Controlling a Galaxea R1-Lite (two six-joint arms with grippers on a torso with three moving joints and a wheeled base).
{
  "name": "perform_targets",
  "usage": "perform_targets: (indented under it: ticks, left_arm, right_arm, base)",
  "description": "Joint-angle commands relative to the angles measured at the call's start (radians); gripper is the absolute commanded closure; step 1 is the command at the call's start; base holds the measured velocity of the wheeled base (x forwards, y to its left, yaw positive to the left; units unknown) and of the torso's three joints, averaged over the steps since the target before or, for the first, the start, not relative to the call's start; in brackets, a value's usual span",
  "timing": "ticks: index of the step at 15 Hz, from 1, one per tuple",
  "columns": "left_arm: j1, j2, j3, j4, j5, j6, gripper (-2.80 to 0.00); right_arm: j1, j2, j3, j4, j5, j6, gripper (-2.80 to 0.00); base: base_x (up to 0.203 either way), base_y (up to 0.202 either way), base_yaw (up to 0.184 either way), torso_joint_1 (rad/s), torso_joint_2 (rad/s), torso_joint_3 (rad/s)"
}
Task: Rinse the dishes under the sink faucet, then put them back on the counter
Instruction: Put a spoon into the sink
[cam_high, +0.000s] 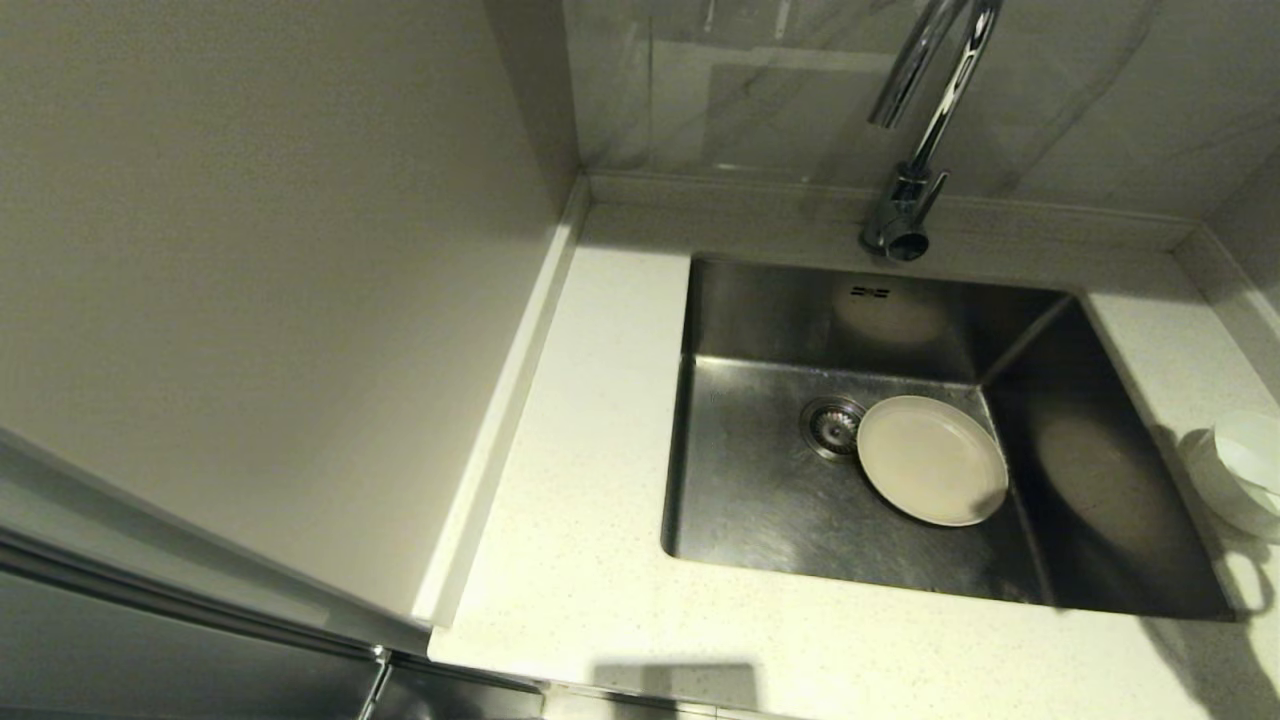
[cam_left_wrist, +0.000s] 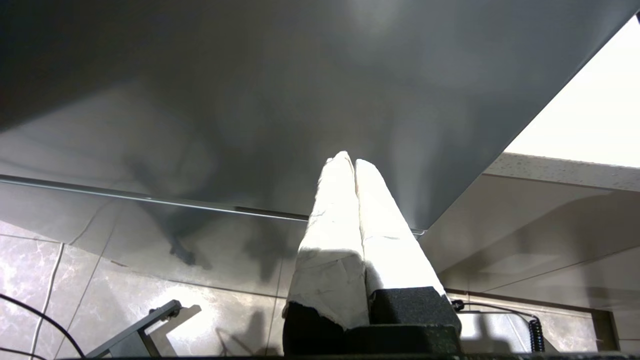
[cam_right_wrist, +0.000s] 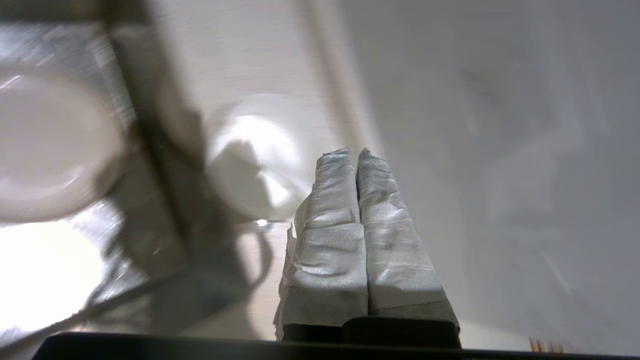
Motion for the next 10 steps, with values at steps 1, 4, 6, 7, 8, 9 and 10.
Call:
perform_targets:
  ticks: [1, 4, 6, 7, 8, 9, 10]
  left_arm:
    - [0.000, -0.003, 0.000, -0.001, 0.000, -0.001, 0.00]
    - [0.000, -0.003, 0.000, -0.001, 0.000, -0.001, 0.00]
    - [0.000, -0.003, 0.000, -0.001, 0.000, -0.001, 0.00]
    - [0.000, -0.003, 0.000, -0.001, 0.000, -0.001, 0.00]
    - [0.000, -0.003, 0.000, -0.001, 0.000, -0.001, 0.00]
    - [0.000, -0.003, 0.000, -0.001, 0.000, -0.001, 0.00]
    - [0.000, -0.003, 0.000, -0.001, 0.000, -0.001, 0.00]
  right_arm:
    - [-0.088, -0.093, 0.002, 0.029, -0.007, 0.005, 0.00]
    - [-0.158, -0.139, -0.047, 0.202, -0.010, 0.040, 0.00]
    - [-0.204, -0.137, -0.078, 0.272, -0.011, 0.115, 0.00]
    - [-0.224, -0.145, -0.083, 0.331, -0.011, 0.129, 0.00]
    - [-0.240, -0.160, -0.084, 0.395, -0.016, 0.140, 0.00]
    - [-0.245, -0.169, -0.089, 0.448, -0.041, 0.156, 0.00]
    - [-0.244, -0.160, -0.100, 0.454, -0.068, 0.163, 0.00]
  base:
    - [0.000, 0.000, 0.000, 0.000, 0.00, 0.000]
    - [0.000, 0.000, 0.000, 0.000, 0.00, 0.000]
    - [0.000, 0.000, 0.000, 0.000, 0.00, 0.000]
    - [0.000, 0.000, 0.000, 0.000, 0.00, 0.000]
    - [0.000, 0.000, 0.000, 0.000, 0.00, 0.000]
    - [0.000, 0.000, 0.000, 0.000, 0.00, 0.000]
    - [0.000, 0.000, 0.000, 0.000, 0.00, 0.000]
